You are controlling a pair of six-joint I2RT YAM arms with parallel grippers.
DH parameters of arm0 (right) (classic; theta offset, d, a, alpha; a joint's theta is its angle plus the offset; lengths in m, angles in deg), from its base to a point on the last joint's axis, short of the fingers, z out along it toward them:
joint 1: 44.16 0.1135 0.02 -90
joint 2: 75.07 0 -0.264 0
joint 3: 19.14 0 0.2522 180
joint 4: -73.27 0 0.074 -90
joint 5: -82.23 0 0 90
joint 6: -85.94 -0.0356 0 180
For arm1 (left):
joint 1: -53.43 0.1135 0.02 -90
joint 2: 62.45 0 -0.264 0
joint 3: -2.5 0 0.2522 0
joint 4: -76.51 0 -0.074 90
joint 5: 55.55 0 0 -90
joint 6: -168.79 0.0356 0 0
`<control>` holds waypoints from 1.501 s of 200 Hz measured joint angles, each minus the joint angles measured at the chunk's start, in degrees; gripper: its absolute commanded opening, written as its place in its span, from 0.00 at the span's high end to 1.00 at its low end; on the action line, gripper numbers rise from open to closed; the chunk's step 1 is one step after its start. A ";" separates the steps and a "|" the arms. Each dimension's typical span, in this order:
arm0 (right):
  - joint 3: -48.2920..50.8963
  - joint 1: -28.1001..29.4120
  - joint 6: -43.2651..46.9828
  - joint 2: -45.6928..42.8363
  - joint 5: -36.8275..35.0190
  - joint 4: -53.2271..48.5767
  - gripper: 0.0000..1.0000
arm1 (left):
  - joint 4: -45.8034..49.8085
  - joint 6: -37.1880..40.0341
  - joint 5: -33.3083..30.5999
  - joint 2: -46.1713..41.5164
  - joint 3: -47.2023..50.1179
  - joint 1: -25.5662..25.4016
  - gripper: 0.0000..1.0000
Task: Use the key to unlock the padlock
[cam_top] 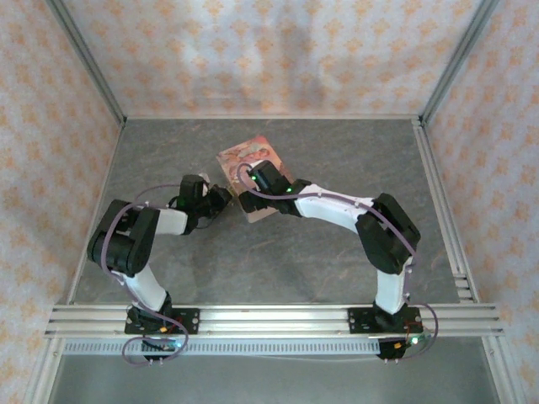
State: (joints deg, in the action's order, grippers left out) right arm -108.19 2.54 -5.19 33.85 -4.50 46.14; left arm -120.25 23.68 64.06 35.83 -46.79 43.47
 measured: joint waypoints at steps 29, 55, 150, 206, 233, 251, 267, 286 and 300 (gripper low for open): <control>0.00 0.00 0.00 0.00 0.00 0.00 0.13 | 0.96 -0.35 -0.74 -0.98 0.04 0.00 1.00; -0.04 0.02 0.02 0.00 0.48 0.13 0.13 | 5.66 -0.20 -2.69 -4.20 -0.33 0.00 1.00; -0.11 0.81 0.02 0.37 2.58 1.53 0.14 | 23.74 4.09 -5.99 -11.04 -3.30 0.26 1.00; -0.11 0.83 0.02 0.70 3.32 2.78 0.15 | 18.43 0.90 -5.97 -9.68 -1.25 1.29 1.00; -0.11 0.81 0.00 0.72 2.45 2.47 0.15 | 4.33 -6.69 -12.61 -5.77 6.80 5.14 1.00; -0.11 0.81 -0.02 0.72 2.05 2.32 0.15 | -4.83 -11.45 -13.11 -3.87 9.53 6.32 1.00; -0.20 0.81 -0.02 0.72 1.88 2.23 0.15 | -7.43 -13.14 -13.86 -2.84 9.75 6.21 1.00; -0.22 0.81 -0.04 0.72 1.88 2.14 0.15 | -8.11 -13.55 -14.32 -2.89 10.12 6.21 1.00; -0.37 0.81 -0.04 0.74 1.84 2.03 0.15 | -7.43 -12.46 -14.34 -3.17 9.90 6.19 1.00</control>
State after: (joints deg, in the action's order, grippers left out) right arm -108.56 3.35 -5.23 34.60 -2.66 48.17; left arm -127.68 11.22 49.72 32.66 -36.88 49.66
